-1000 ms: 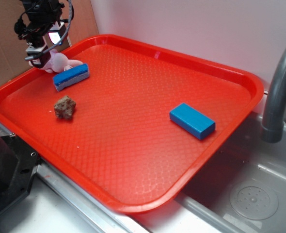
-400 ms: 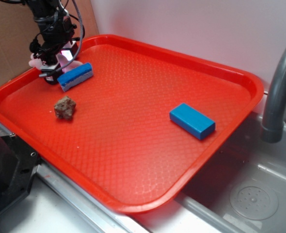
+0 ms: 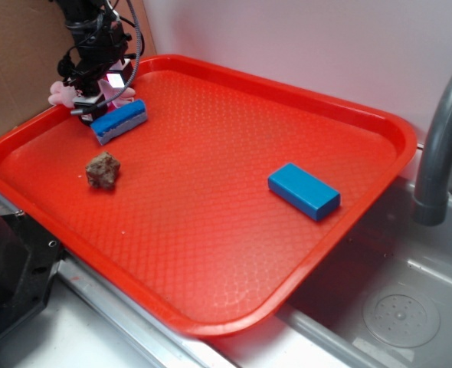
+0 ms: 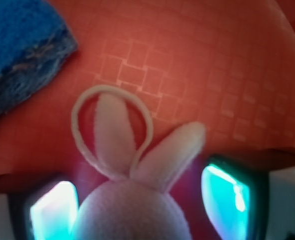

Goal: Grab the pink bunny.

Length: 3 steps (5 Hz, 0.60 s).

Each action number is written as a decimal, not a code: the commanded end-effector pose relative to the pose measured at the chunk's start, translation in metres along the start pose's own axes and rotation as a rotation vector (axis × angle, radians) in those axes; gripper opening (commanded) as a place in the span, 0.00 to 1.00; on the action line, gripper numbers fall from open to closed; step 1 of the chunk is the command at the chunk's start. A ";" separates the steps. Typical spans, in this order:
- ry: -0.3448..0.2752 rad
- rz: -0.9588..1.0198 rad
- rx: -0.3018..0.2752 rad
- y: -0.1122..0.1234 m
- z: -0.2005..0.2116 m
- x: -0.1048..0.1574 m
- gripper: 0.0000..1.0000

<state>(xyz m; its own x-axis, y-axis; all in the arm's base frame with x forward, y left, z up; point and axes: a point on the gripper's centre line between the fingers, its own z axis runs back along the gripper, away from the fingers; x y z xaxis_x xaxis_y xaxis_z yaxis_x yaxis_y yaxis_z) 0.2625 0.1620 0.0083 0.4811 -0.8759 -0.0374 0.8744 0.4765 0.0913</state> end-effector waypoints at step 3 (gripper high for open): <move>0.014 0.096 -0.087 -0.017 0.040 0.004 0.00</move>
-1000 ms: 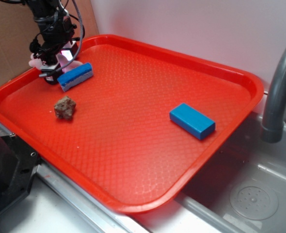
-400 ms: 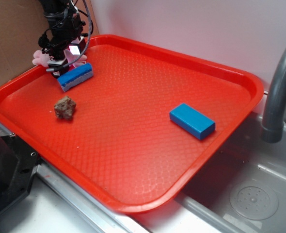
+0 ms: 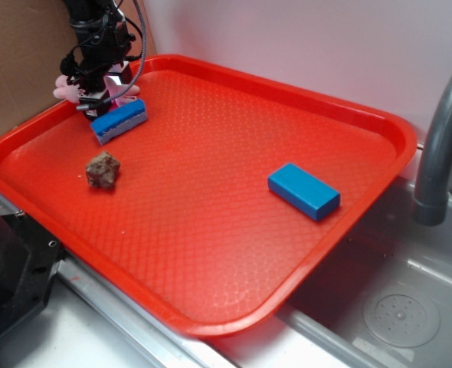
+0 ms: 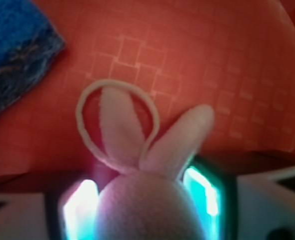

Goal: Grab the pink bunny.

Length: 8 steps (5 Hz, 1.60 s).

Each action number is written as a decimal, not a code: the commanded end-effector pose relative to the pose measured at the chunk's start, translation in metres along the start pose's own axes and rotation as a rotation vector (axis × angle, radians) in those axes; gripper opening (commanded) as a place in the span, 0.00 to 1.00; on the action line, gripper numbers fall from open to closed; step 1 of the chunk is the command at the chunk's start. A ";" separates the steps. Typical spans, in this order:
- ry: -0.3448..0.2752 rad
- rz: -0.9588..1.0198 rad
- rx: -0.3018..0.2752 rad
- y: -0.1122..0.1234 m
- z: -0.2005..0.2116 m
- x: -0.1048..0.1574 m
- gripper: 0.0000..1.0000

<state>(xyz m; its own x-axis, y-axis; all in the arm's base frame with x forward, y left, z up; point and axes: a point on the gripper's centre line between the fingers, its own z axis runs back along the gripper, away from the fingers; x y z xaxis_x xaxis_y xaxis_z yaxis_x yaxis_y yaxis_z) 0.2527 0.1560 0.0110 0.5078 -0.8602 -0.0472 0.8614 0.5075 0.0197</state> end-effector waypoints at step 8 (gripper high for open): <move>-0.145 0.971 0.071 -0.125 0.207 0.034 0.00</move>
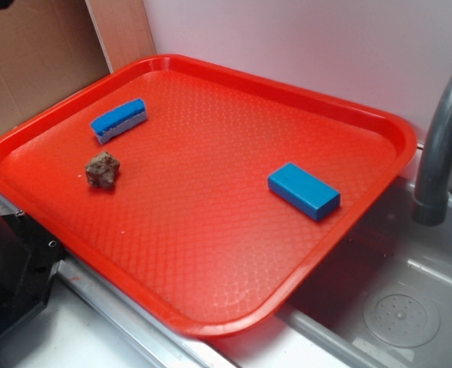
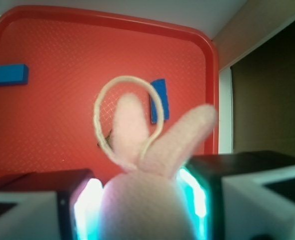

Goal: Grab the pink bunny.

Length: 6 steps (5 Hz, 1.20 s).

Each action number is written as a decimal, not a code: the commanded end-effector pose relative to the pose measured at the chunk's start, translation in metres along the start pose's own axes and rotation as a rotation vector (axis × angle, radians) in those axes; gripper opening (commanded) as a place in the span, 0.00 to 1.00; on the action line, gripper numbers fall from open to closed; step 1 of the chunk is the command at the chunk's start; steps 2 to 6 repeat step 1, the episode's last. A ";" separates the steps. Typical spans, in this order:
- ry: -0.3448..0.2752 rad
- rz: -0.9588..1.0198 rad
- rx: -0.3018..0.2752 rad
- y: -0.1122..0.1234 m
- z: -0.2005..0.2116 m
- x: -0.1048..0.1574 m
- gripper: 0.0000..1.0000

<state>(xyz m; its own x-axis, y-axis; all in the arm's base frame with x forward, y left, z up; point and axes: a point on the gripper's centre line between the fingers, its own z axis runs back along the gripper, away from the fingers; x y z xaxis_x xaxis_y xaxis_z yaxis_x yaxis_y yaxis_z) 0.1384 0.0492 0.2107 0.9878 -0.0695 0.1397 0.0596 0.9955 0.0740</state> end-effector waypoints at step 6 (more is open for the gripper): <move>0.009 -0.018 -0.081 0.026 -0.024 0.053 0.00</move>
